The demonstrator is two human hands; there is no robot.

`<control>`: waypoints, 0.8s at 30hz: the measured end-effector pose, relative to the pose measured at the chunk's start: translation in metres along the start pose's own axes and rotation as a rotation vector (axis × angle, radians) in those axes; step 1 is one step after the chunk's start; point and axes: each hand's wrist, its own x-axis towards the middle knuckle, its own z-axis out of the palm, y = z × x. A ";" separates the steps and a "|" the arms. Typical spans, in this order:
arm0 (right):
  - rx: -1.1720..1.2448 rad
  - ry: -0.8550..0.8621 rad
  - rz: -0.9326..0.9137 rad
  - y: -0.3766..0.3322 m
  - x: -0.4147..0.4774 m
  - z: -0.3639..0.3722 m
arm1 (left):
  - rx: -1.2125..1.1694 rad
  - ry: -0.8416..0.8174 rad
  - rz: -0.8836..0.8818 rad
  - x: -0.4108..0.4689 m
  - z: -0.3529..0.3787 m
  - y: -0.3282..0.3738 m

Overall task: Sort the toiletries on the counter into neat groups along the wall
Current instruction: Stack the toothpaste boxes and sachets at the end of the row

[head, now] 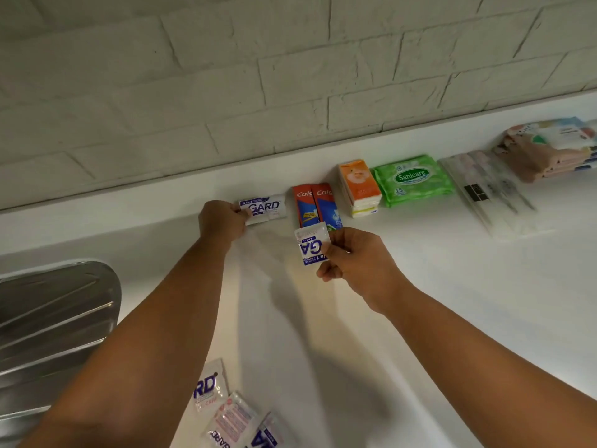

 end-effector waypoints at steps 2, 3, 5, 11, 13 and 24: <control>-0.005 -0.015 0.011 0.003 0.001 0.002 | -0.006 0.026 -0.013 0.009 0.002 -0.004; -0.002 -0.023 0.018 0.005 0.001 0.002 | 0.016 0.033 -0.016 0.013 0.004 -0.005; 0.006 -0.033 0.032 0.007 0.003 0.004 | 0.083 0.029 0.001 0.013 0.004 -0.003; 0.010 -0.031 0.056 0.007 0.008 0.009 | 0.152 0.046 0.017 0.015 0.002 -0.002; 0.016 -0.031 0.058 0.007 0.010 0.013 | 0.198 0.059 0.046 0.011 0.002 -0.001; 0.023 -0.005 0.034 -0.001 0.021 0.025 | 0.169 0.166 0.117 -0.006 0.002 0.004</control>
